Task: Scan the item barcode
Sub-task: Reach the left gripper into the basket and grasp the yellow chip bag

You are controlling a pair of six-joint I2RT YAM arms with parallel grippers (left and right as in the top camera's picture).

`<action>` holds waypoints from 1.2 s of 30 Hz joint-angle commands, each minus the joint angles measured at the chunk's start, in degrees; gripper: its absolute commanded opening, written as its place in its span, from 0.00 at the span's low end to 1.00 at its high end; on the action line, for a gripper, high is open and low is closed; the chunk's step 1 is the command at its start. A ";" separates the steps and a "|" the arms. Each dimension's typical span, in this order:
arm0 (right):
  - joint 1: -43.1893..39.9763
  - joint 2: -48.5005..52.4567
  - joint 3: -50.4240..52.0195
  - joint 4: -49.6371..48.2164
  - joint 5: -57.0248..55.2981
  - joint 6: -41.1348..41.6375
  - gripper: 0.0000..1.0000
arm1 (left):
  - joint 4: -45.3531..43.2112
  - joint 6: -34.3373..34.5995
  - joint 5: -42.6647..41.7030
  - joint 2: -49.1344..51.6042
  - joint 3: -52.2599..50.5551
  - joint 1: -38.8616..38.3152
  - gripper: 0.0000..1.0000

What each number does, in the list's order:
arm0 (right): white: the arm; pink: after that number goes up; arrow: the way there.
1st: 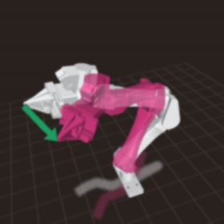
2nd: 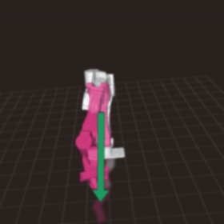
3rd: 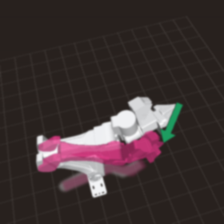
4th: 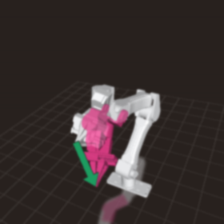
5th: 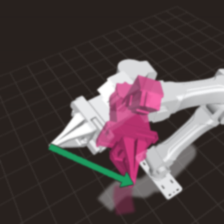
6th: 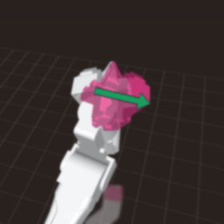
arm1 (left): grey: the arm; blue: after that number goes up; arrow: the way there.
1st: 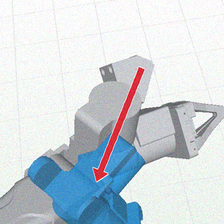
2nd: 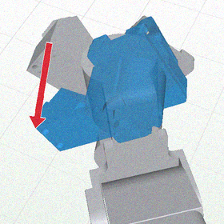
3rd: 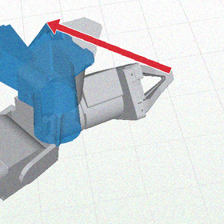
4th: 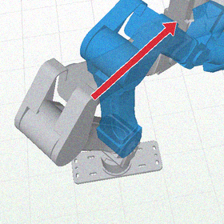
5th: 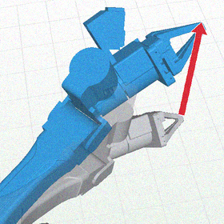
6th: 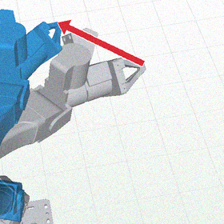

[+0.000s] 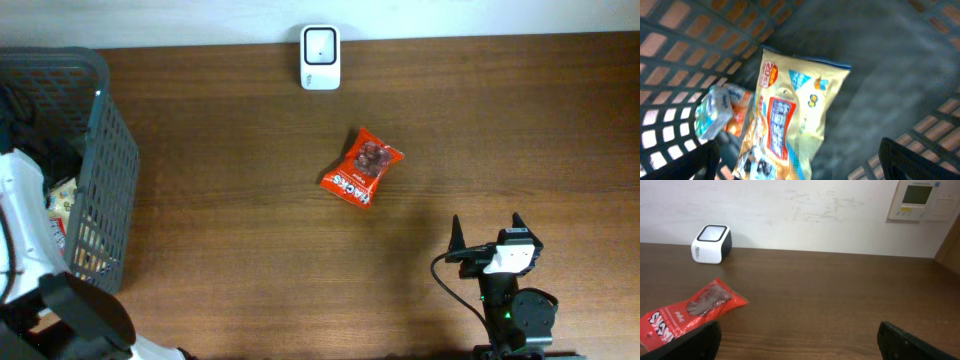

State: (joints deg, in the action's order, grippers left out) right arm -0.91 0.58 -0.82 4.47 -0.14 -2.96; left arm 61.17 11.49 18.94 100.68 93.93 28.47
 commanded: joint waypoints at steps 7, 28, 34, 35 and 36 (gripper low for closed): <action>0.48 -0.37 0.50 0.07 -0.50 0.44 0.98 | 0.96 -0.46 -2.62 11.56 -3.08 3.56 0.97; 0.48 -0.37 0.50 0.07 -0.50 0.44 0.99 | 8.44 0.46 -4.74 18.56 4.76 4.57 0.00; 0.48 -0.37 0.50 0.04 -0.50 0.44 0.98 | 24.24 0.44 -12.63 18.53 30.36 4.55 0.00; 0.48 -0.37 0.50 0.07 -0.50 0.44 0.98 | 26.71 0.44 -14.12 18.53 35.93 4.55 0.00; 0.48 -0.37 0.50 0.07 -0.50 0.44 0.98 | 28.61 0.42 -15.17 18.53 40.37 4.55 0.00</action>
State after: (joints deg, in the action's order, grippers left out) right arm -0.91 0.58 -0.82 4.47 -0.14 -2.98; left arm 85.73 11.77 9.80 120.29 120.55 32.97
